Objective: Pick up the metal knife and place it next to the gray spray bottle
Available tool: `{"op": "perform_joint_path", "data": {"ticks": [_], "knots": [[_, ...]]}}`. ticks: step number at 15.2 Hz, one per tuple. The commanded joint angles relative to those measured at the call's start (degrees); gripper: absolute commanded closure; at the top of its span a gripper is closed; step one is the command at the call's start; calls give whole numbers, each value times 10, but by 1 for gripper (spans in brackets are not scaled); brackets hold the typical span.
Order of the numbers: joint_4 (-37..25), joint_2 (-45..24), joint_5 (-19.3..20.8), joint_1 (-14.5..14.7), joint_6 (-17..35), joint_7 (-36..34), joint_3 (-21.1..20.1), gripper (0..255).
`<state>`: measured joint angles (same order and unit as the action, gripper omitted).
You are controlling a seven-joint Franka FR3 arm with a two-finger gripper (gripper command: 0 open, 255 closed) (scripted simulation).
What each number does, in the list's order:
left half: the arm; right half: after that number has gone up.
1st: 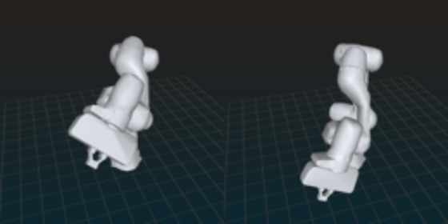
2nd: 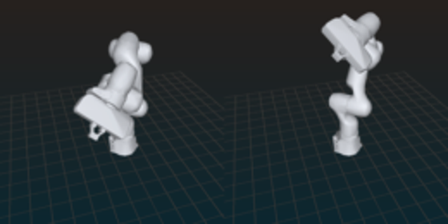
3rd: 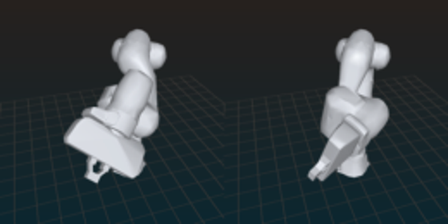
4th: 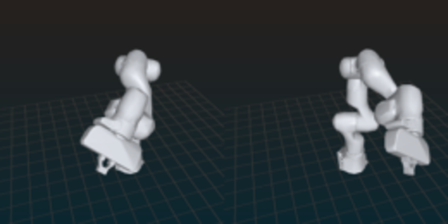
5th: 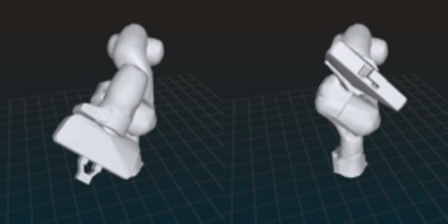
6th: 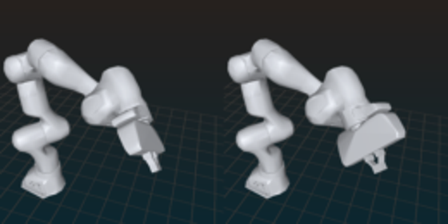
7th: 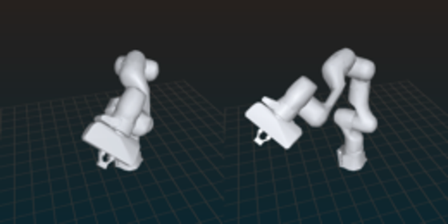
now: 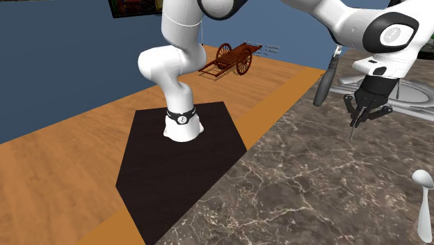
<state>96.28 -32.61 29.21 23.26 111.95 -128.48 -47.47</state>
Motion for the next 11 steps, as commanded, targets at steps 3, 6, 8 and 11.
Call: {"op": "perform_joint_path", "data": {"ticks": [3,6,8,11], "knots": [[2,0,1,0,3,-1,0,255],[2,-1,1,0,3,-1,0,255],[2,-1,1,0,3,-1,0,0],[2,0,1,0,3,-1,0,0]]}}
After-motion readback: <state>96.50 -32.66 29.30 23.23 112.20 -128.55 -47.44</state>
